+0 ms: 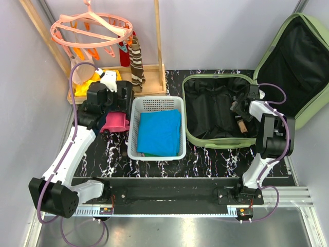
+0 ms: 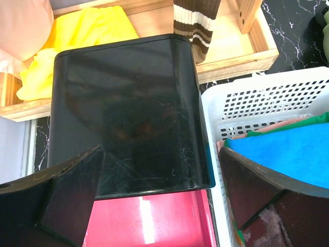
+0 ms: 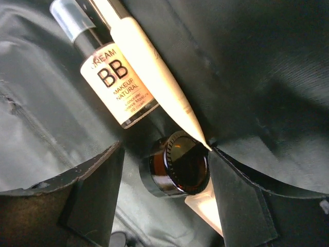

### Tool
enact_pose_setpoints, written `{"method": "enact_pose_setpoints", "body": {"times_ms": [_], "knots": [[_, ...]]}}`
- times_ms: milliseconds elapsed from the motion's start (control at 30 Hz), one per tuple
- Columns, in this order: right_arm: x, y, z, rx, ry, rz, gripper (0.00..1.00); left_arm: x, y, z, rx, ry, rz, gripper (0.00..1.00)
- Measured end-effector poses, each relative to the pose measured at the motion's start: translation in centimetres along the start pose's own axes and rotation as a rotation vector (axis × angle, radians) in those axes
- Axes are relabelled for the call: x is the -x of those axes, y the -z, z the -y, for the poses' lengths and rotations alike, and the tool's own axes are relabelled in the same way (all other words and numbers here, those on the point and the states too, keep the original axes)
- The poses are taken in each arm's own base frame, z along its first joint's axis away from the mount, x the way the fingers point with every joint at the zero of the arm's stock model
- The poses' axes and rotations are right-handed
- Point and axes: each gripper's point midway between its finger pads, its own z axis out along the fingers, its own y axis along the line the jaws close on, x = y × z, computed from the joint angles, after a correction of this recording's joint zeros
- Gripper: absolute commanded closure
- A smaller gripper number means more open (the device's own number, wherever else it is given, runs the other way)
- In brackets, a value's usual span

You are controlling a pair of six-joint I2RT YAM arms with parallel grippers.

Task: Open, take out, and arrange the luggage
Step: Pick up the object with the right arm

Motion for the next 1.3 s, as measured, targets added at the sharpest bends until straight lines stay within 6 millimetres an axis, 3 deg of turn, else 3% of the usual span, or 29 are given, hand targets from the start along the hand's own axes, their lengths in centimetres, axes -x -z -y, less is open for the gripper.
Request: {"method": "enact_pose_setpoints", "body": {"times_ms": [100, 333, 500, 600, 767, 1100, 1300], "knots": [[-0.4, -0.2, -0.4, -0.033, 0.040, 0.019, 0.30, 0.0, 0.1, -0.1, 0.004, -0.003, 0.002, 0.01], [0.1, 0.0, -1.1, -0.066, 0.106, 0.062, 0.57, -0.7, -0.1, 0.0, 0.007, -0.013, -0.015, 0.01], [0.2, -0.2, -0.8, -0.078, 0.116, 0.065, 0.89, -0.5, 0.1, 0.0, 0.013, -0.021, -0.007, 0.01], [0.2, -0.1, -0.9, -0.076, 0.122, 0.064, 1.00, -0.4, 0.2, -0.1, 0.014, -0.024, -0.003, 0.01], [0.7, 1.2, -1.5, -0.040, 0.141, 0.074, 1.00, -0.4, 0.3, 0.2, 0.010, -0.027, -0.001, 0.01], [3.9, 9.1, -8.5, 0.312, 0.172, 0.185, 1.00, -0.3, 0.4, 0.8, -0.013, -0.030, 0.002, 0.01], [1.8, 11.0, -12.1, 0.537, 0.195, 0.097, 1.00, 0.3, 0.8, 3.9, -0.172, -0.025, 0.038, 0.01]]}}
